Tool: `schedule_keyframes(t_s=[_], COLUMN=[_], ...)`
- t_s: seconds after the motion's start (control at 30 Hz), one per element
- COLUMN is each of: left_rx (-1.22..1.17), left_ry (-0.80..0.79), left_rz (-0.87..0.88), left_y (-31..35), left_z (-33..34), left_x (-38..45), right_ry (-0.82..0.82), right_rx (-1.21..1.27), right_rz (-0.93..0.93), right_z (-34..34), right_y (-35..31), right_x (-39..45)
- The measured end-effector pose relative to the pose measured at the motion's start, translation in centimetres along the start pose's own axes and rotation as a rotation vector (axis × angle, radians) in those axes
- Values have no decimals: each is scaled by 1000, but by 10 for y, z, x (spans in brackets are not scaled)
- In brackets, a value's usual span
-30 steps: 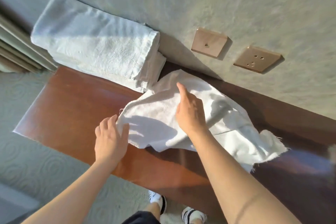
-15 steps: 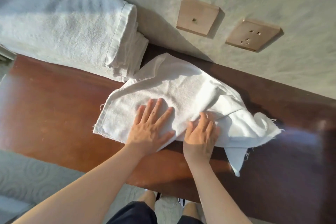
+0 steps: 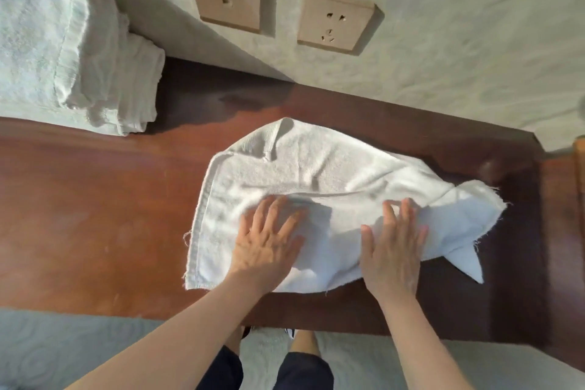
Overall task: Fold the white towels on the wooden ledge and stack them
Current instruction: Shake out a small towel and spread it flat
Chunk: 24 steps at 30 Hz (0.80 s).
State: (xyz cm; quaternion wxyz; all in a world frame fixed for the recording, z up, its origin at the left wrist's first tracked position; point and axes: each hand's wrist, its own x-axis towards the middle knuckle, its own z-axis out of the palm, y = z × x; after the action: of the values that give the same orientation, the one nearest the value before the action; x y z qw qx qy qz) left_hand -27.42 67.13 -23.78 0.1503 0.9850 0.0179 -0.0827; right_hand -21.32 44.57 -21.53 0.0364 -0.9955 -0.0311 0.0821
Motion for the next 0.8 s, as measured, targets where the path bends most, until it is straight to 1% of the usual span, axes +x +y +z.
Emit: schedule_keyframes(t_s=[0.1, 0.17, 0.2, 0.27, 0.4, 0.47, 0.53, 0.6, 0.63, 0.7, 0.77, 0.8], left_rx=[35, 42, 34, 14, 81, 95, 103, 105, 89, -8, -116, -135], left_ry=[163, 212, 213, 161, -17, -63, -58, 24, 80, 169, 194, 186], left_rz=[-18, -61, -83, -102, -66, -114, -197, -228, -204, -75, 62, 86], left_y=[-7, -18, -26, -45, -80, -93, -103, -102, -95, -65, -33, -23], left_z=[-10, -16, -17, -20, -32, -41, -47, -47, -44, -31, -11, -2], left_x=[21, 40, 48, 62, 82, 92, 97, 92, 84, 62, 35, 22], right_ry=[19, 16, 20, 22, 5, 26, 35, 33, 34, 58, 51, 48], right_rx=[14, 38, 46, 47, -28, -18, -8, -15, -11, -2, -15, -14], right_rz=[-159, -262, -299, -323, -359, -378, -375, -368, -365, -359, -364, -369], right_z=[2, 11, 17, 28, 36, 36, 36, 37, 39, 43, 47, 48], right_y=[-41, -72, -85, -98, -93, -89, -91, -92, -93, -92, -93, -94], right_x=[3, 3, 2, -2, -5, -3, -2, -3, -3, -2, 0, 0])
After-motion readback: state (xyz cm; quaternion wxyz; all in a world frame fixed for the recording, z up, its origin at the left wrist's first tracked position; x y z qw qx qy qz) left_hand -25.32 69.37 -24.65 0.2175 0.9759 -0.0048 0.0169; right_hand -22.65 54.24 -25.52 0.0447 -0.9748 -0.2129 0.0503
